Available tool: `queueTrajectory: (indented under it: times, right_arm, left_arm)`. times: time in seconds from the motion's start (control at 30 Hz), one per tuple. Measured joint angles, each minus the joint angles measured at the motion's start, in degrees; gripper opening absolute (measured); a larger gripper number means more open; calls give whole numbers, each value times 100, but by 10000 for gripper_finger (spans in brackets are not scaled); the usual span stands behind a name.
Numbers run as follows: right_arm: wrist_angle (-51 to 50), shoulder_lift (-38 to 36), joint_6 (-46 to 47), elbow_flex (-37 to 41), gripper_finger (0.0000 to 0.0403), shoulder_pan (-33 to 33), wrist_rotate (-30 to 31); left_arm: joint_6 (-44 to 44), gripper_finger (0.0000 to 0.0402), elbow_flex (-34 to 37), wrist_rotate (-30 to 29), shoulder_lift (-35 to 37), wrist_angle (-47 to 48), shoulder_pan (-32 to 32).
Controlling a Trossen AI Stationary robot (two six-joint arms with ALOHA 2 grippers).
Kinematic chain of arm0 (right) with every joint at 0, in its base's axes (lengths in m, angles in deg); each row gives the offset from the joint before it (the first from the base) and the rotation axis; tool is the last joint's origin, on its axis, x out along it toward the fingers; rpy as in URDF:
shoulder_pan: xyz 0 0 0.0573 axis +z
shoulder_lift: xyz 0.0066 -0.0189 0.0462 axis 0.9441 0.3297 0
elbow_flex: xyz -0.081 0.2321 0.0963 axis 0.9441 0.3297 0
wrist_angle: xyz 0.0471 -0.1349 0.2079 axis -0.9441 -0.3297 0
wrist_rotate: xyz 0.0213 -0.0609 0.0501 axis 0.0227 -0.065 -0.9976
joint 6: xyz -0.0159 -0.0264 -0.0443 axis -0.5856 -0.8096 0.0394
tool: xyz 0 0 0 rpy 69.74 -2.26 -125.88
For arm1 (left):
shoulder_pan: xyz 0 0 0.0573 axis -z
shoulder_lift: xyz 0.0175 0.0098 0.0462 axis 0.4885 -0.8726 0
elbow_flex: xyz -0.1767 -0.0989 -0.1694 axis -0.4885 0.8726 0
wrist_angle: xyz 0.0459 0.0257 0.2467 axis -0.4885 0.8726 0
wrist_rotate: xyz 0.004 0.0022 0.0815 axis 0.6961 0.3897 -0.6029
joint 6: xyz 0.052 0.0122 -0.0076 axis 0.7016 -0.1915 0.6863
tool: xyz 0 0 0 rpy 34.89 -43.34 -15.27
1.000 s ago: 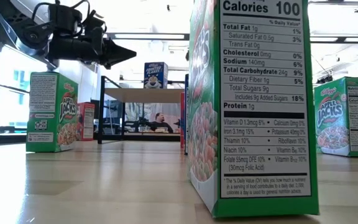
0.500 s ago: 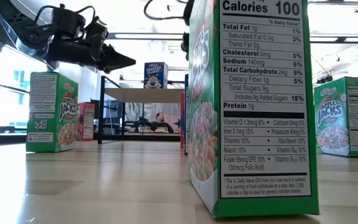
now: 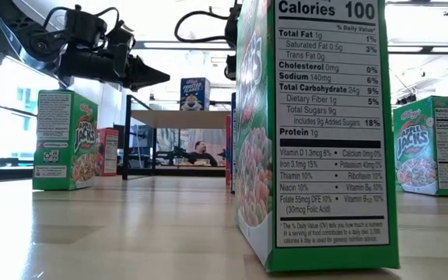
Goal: Stack cereal on shelf
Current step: Put the center red cereal box on the shelf
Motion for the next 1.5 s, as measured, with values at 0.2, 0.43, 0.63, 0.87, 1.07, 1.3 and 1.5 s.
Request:
queueTrajectory:
  times: [0.2, 0.43, 0.63, 0.87, 1.07, 1.3, 1.5]
  right_arm:
    - [37, 0, -22, 0, 192, 0, -106]
    - [37, 0, -23, 0, 190, -2, -221]
    - [37, 0, -21, 0, 190, 0, -264]
    - [37, 0, -21, 0, 179, 0, -266]
    - [37, 0, -19, 0, 151, 0, -268]
    - [-335, 0, -22, -514, 147, 28, -349]
    - [-1041, 0, -277, -1706, 147, 116, -494]
  left_arm:
    - [-4, 0, 0, -4, 0, 0, 0]
    - [-3, 0, 0, -9, 0, 2, 0]
    - [-4, 0, 0, -9, 0, 2, 0]
    - [-4, 0, 0, -9, 0, 2, 0]
    - [-4, 0, 0, -9, 0, 2, 0]
    - [-4, 0, 0, -9, 0, 2, 0]
    - [22, 0, 2, -13, 0, 7, 0]
